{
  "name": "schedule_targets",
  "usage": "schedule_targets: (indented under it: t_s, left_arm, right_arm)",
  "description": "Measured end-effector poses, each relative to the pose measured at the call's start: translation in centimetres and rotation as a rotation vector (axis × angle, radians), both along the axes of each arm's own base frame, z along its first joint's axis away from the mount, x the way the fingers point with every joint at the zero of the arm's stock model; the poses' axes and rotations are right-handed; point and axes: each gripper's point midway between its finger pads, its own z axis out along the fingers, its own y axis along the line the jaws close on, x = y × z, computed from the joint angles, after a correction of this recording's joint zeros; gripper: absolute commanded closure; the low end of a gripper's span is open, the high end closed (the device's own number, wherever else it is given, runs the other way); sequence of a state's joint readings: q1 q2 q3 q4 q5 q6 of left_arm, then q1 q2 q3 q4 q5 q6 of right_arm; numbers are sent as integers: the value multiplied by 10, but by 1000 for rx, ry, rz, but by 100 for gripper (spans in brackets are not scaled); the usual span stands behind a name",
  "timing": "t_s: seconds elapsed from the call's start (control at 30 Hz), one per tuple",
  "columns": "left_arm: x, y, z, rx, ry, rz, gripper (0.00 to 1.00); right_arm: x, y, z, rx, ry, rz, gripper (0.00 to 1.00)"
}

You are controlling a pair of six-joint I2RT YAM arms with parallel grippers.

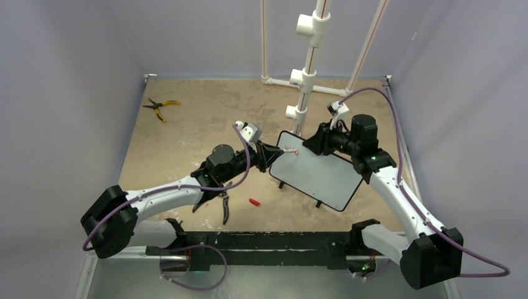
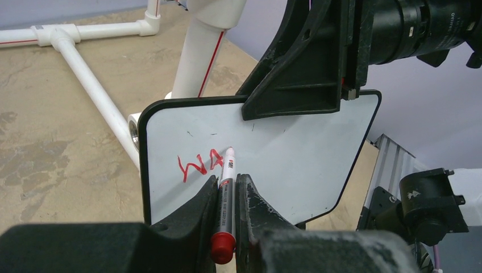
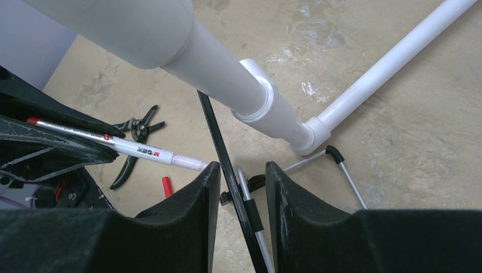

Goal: Write a sentence on the whiteboard

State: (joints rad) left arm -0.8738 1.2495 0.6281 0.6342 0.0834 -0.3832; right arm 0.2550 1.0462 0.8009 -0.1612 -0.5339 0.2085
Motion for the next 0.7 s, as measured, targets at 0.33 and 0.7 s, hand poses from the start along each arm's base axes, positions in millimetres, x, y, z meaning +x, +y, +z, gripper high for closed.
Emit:
schedule_targets:
  t_s: [0.33,0.7]
  left_arm:
    - [2,-2,-10,18,15,0,100]
    - [2,-5,-12,18,15,-10,100]
  right_arm:
    - [0,0,0,0,0,0,63]
    - [0,0,0,-1,-1,0,63]
